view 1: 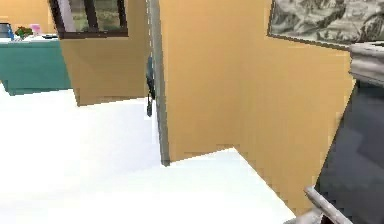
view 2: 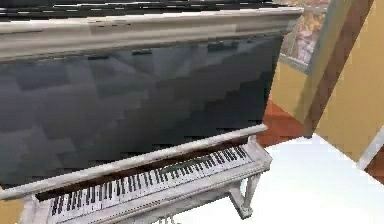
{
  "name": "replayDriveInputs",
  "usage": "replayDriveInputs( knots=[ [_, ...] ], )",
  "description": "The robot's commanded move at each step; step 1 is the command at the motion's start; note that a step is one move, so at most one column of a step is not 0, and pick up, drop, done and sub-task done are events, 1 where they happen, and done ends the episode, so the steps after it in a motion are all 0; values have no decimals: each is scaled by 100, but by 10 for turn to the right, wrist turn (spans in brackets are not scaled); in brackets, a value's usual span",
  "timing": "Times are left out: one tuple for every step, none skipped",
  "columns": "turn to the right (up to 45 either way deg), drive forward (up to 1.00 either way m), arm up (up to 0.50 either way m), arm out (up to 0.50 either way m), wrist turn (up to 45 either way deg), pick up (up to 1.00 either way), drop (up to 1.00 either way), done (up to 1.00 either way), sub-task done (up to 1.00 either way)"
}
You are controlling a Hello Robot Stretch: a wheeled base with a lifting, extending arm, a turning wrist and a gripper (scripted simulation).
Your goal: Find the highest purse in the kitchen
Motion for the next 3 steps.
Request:
replayDriveInputs(
  knots=[
    [-360,0,0,0,0,0,0,0,0],
    [0,100,0,0,0,0,0,0,0],
    [-60,0,0,0,0,0,0,0,0]
  ],
)
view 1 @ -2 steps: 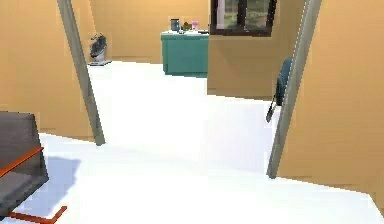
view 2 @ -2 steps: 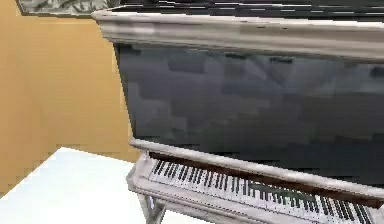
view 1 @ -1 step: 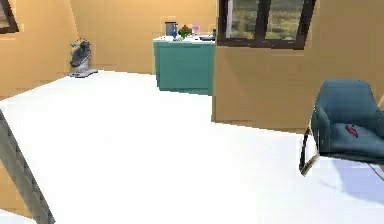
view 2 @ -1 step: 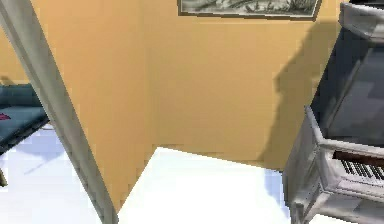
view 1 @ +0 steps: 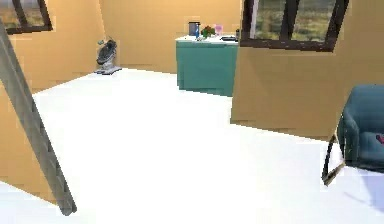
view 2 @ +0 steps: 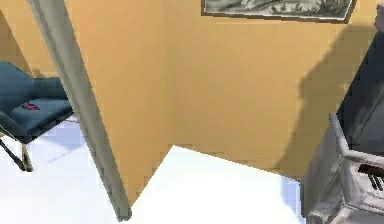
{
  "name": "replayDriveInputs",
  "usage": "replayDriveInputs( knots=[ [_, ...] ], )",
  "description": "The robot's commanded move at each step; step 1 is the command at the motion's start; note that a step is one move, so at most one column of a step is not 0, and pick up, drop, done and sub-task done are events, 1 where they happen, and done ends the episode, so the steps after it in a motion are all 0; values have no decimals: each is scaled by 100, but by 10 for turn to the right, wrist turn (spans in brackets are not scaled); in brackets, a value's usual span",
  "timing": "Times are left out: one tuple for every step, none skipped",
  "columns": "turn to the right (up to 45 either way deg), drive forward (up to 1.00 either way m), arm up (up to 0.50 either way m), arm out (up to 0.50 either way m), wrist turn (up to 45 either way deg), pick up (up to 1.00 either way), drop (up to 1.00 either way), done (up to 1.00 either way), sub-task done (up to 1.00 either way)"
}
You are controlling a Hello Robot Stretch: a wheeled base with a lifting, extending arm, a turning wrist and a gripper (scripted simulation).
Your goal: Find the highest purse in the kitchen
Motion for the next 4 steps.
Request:
replayDriveInputs(
  knots=[
    [0,30,0,0,0,0,0,0,0],
    [360,0,0,0,0,0,0,0,0],
    [0,25,0,0,0,0,0,0,0],
    [-30,0,0,0,0,0,0,0,0]
  ],
)
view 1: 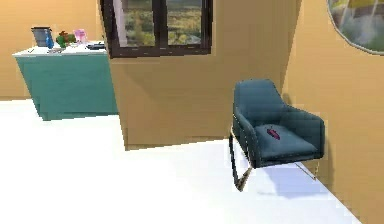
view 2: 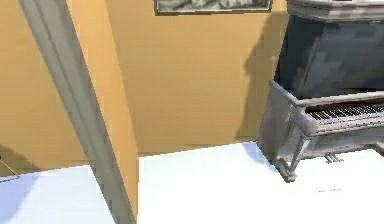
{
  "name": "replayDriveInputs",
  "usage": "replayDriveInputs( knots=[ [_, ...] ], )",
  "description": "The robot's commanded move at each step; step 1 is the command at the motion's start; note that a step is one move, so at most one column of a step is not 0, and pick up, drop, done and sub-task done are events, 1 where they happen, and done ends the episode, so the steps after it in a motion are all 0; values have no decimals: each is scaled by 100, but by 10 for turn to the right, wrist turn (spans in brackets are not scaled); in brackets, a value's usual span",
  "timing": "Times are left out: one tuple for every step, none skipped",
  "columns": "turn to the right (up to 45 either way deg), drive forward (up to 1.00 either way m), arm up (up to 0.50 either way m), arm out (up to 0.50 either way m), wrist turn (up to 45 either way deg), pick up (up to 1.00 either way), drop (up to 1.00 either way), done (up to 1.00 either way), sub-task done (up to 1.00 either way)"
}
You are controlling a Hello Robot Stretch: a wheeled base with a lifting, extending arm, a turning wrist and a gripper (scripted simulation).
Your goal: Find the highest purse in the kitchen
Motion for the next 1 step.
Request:
replayDriveInputs(
  knots=[
    [0,70,0,0,0,0,0,0,0]
  ],
)
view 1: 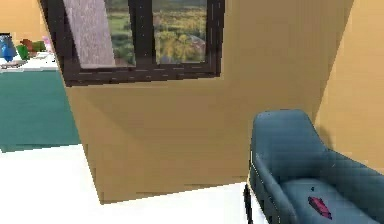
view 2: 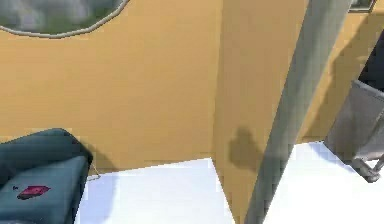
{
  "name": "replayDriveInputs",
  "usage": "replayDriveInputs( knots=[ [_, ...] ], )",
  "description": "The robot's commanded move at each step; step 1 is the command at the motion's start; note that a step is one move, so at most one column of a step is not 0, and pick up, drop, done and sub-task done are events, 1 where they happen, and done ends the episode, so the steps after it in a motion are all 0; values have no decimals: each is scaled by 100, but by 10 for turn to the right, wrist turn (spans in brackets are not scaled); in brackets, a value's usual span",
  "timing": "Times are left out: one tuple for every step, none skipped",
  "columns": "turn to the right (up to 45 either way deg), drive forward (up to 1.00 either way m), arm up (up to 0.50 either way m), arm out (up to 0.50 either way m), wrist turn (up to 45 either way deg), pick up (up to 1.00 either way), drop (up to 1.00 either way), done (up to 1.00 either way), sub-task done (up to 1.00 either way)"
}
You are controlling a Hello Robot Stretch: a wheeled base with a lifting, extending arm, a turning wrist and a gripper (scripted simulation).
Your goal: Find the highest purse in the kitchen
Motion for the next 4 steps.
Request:
replayDriveInputs(
  knots=[
    [-450,0,0,0,0,0,0,0,0],
    [-120,0,0,0,0,0,0,0,0],
    [0,100,0,0,0,0,0,0,0],
    [-60,0,0,0,0,0,0,0,0]
  ],
)
